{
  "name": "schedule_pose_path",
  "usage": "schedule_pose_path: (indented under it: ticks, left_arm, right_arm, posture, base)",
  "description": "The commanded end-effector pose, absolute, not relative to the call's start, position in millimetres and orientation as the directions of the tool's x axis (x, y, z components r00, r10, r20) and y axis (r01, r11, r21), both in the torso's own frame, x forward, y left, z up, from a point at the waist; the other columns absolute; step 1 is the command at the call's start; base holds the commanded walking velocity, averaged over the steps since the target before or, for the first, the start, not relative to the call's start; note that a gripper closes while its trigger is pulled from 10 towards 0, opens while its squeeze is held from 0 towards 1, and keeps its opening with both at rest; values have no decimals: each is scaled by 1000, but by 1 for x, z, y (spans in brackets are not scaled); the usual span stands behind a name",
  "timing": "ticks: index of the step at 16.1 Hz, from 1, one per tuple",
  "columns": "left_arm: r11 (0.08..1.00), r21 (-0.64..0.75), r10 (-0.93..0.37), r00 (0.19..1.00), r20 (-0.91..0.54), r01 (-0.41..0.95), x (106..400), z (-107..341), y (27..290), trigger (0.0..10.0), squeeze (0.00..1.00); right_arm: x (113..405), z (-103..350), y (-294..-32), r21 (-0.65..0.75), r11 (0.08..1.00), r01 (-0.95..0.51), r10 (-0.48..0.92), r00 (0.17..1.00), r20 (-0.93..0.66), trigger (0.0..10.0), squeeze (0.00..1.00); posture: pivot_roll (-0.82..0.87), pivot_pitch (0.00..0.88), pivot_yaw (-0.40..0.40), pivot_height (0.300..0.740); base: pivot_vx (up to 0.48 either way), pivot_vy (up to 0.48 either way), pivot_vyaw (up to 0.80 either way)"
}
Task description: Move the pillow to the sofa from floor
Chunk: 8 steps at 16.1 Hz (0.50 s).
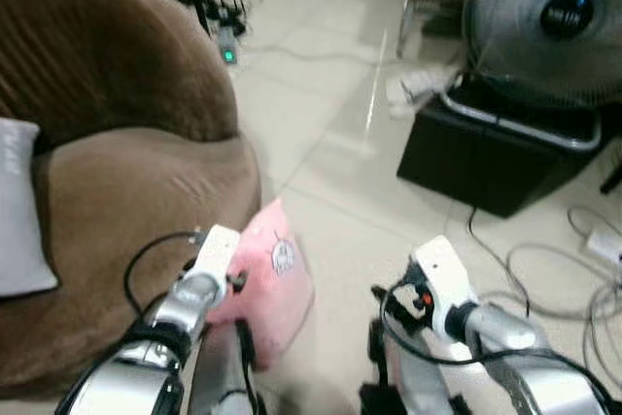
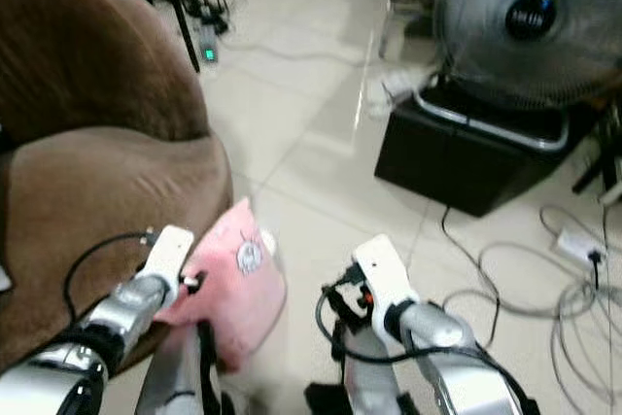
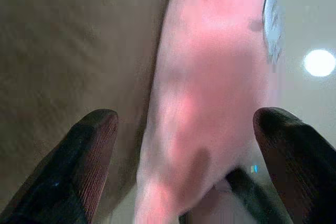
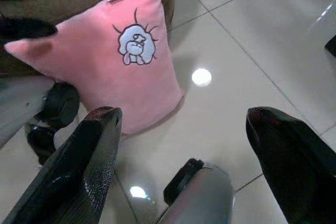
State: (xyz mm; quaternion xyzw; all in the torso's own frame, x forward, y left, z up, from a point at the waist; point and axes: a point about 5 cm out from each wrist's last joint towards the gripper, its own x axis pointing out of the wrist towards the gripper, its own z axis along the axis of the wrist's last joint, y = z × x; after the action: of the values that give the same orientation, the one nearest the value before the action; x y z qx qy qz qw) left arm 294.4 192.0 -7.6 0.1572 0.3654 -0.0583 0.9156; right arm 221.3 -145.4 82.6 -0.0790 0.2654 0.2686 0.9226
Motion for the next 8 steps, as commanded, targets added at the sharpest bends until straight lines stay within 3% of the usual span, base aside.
schedule_pose_path:
  ticks: [1, 4, 8]
  left_arm:
    - [946, 267, 55, 719, -693, 185, 291, -9, 202, 10000, 1000]
    - [953, 294, 155, 721, -676, 70, 285, -12, 218, 10000, 1000]
    - [960, 278, 183, 714, -676, 18, 275, -19, 225, 10000, 1000]
  right_arm:
    - [221, 92, -138, 10, 818, -574, 495, 696, -520, 10000, 0]
    - [212, 97, -131, -27, 732, -681, 567, 631, -529, 10000, 0]
    - [194, 101, -136, -8, 688, -726, 601, 577, -553, 10000, 0]
  posture:
    - [-192, 205, 13, 585]
    - [-228, 235, -27, 585]
    - [-258, 242, -83, 585]
  base:
    - [0, 0, 0]
    - [0, 0, 0]
    - [0, 0, 0]
